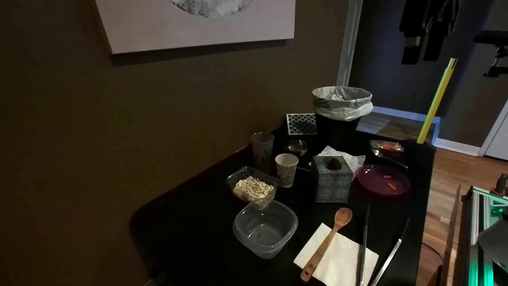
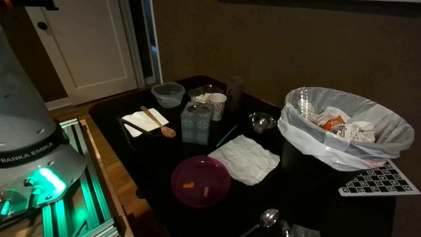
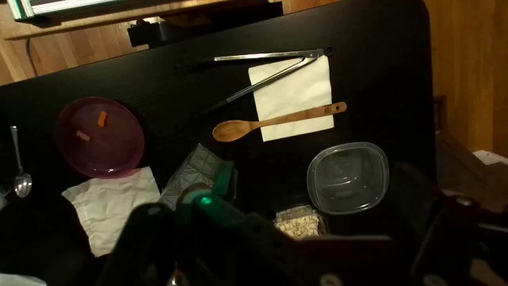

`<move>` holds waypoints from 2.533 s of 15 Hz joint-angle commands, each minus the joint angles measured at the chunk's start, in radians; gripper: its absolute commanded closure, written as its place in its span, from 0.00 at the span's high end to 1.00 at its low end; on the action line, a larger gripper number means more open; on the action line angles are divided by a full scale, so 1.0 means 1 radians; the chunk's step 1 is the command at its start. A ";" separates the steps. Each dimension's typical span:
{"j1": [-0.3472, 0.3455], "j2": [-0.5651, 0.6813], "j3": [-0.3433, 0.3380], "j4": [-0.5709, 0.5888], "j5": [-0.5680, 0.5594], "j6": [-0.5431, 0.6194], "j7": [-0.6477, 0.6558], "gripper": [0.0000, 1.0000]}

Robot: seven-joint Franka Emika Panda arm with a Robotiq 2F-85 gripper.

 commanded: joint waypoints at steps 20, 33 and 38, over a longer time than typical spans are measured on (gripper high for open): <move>-0.301 -0.304 -0.249 -0.287 -0.334 -0.147 -0.039 1.00; -0.330 -0.297 -0.310 -0.292 -0.337 -0.110 -0.100 1.00; -0.326 -0.321 -0.320 -0.327 -0.376 -0.085 -0.139 1.00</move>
